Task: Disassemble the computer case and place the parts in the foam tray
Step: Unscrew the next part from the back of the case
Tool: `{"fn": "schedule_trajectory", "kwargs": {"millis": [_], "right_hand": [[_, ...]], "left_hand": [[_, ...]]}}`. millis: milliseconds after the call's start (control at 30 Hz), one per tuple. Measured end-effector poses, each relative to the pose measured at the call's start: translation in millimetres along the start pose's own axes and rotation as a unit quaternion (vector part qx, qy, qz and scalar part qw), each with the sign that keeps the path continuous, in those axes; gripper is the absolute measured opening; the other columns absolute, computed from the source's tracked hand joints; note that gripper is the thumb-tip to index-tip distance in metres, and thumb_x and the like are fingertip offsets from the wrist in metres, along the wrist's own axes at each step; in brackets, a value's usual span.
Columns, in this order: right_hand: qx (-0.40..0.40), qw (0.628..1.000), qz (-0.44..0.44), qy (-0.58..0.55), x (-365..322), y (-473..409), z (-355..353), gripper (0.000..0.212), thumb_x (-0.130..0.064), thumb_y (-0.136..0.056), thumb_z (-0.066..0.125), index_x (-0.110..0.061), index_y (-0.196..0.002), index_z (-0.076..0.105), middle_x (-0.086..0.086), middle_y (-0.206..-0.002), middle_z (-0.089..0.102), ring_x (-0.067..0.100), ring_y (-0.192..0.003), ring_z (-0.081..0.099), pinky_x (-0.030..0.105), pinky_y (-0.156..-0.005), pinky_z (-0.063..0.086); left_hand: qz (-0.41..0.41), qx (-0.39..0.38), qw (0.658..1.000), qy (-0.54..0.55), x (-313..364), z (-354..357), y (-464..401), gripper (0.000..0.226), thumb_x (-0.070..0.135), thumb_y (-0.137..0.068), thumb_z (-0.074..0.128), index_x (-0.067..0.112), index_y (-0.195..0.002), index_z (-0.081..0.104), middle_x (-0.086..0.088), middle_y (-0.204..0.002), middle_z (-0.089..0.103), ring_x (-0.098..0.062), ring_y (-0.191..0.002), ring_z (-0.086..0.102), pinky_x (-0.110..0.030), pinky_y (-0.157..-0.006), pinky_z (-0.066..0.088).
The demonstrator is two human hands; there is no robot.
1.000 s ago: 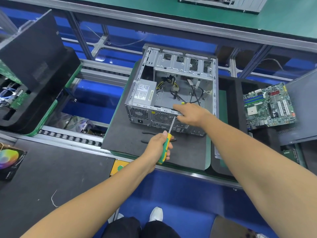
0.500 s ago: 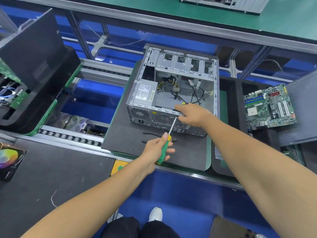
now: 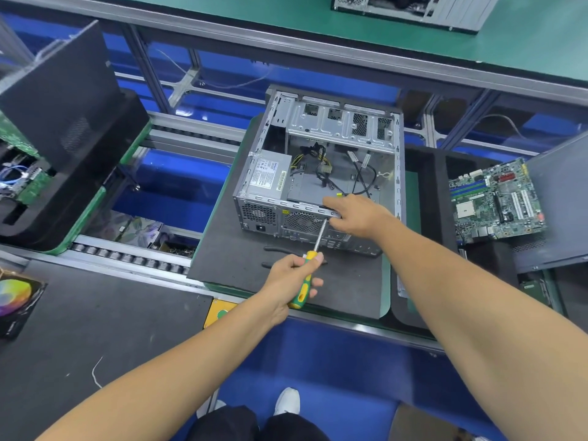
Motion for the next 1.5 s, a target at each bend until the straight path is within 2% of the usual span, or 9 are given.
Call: {"fn": "schedule_trajectory", "kwargs": {"millis": [100,233,500,633,767,1033,1200,1333,1500], "right_hand": [[0.0,1.0,-0.004,0.016,-0.2,0.7,0.2,0.013,-0.036,-0.082,0.04,-0.026,-0.086,0.033,0.004,-0.065,0.049,0.019,-0.056,0.044,0.034,-0.05,0.026],[0.001,1.0,-0.005,0.019,-0.3,0.6,0.0,0.014,-0.037,-0.082,0.039,-0.025,-0.087,0.033,0.004,-0.064,0.049,0.018,-0.056,0.044,0.034,-0.049,0.024],[-0.002,1.0,-0.004,0.018,-1.5,1.0,-0.5,0.014,-0.036,-0.081,0.039,-0.024,-0.086,0.033,0.004,-0.064,0.049,0.018,-0.055,0.043,0.034,-0.049,0.023],[-0.005,1.0,0.006,0.017,-1.9,1.7,-2.0,0.015,-0.033,-0.082,0.042,-0.027,-0.082,0.028,0.005,-0.062,0.046,0.019,-0.055,0.041,0.034,-0.05,0.025],[-0.007,1.0,0.003,0.009,-2.6,1.9,-2.7,0.015,-0.03,-0.084,0.045,-0.025,-0.084,0.031,0.004,-0.061,0.046,0.02,-0.054,0.042,0.034,-0.05,0.025],[-0.009,1.0,0.003,0.013,-3.1,1.9,-3.4,0.013,-0.029,-0.085,0.045,-0.024,-0.085,0.033,0.005,-0.062,0.046,0.02,-0.054,0.041,0.034,-0.05,0.024],[-0.004,1.0,0.0,0.015,-2.6,1.4,-2.2,0.013,-0.03,-0.085,0.045,-0.024,-0.085,0.033,0.004,-0.062,0.047,0.02,-0.054,0.042,0.034,-0.049,0.024],[-0.005,1.0,-0.004,0.01,-2.6,1.2,-1.6,0.014,-0.031,-0.084,0.044,-0.027,-0.083,0.03,0.004,-0.062,0.047,0.02,-0.053,0.041,0.034,-0.049,0.025],[-0.002,1.0,-0.009,0.012,-1.4,0.5,-0.8,0.013,-0.033,-0.082,0.042,-0.028,-0.083,0.03,0.003,-0.06,0.045,0.019,-0.053,0.041,0.033,-0.049,0.022]], "left_hand": [[-0.008,-0.035,0.999,-0.033,-3.3,4.3,2.2,0.041,0.052,-0.096,0.064,0.012,-0.098,0.069,0.0,-0.078,0.071,-0.018,-0.077,0.076,-0.027,-0.053,0.055],[-0.024,-0.041,0.998,-0.036,0.3,7.1,3.9,0.052,0.055,-0.105,0.045,0.012,-0.105,0.073,0.004,-0.069,0.064,-0.01,-0.055,0.057,-0.023,-0.048,0.045],[0.025,0.015,0.999,-0.025,7.4,3.6,6.4,0.041,0.033,-0.084,0.085,0.009,-0.101,0.056,-0.005,-0.085,0.062,-0.009,-0.055,0.062,-0.023,-0.045,0.049],[0.027,-0.028,0.999,-0.03,5.0,8.0,7.4,0.036,0.045,-0.1,0.063,0.01,-0.097,0.066,0.0,-0.077,0.071,-0.015,-0.07,0.075,-0.029,-0.057,0.06],[-0.019,-0.053,0.998,-0.038,4.5,11.9,7.7,0.052,0.048,-0.109,0.038,0.01,-0.104,0.072,0.005,-0.068,0.069,-0.012,-0.054,0.06,-0.025,-0.049,0.049],[0.027,0.01,0.999,-0.032,4.3,8.1,3.9,0.049,0.042,-0.087,0.081,0.009,-0.108,0.052,-0.004,-0.096,0.06,-0.007,-0.055,0.06,-0.024,-0.042,0.044],[0.028,-0.021,0.998,-0.046,1.5,5.4,0.6,0.042,0.05,-0.103,0.053,0.011,-0.1,0.068,0.003,-0.078,0.072,-0.014,-0.068,0.073,-0.026,-0.054,0.055],[-0.009,-0.029,0.998,-0.052,4.3,6.7,-2.1,0.052,0.053,-0.106,0.045,0.007,-0.11,0.068,0.004,-0.068,0.067,-0.011,-0.053,0.057,-0.023,-0.048,0.045],[0.029,0.004,0.997,-0.066,2.2,8.3,1.6,0.059,0.047,-0.083,0.082,0.009,-0.116,0.05,-0.004,-0.089,0.06,-0.007,-0.054,0.056,-0.025,-0.047,0.048]]}}
Point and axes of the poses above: each hand's wrist, its own y-axis away from the middle knuckle, its own z-axis out of the palm, x = y × z, the point moved 2 cm from there along -y, towards the middle knuckle
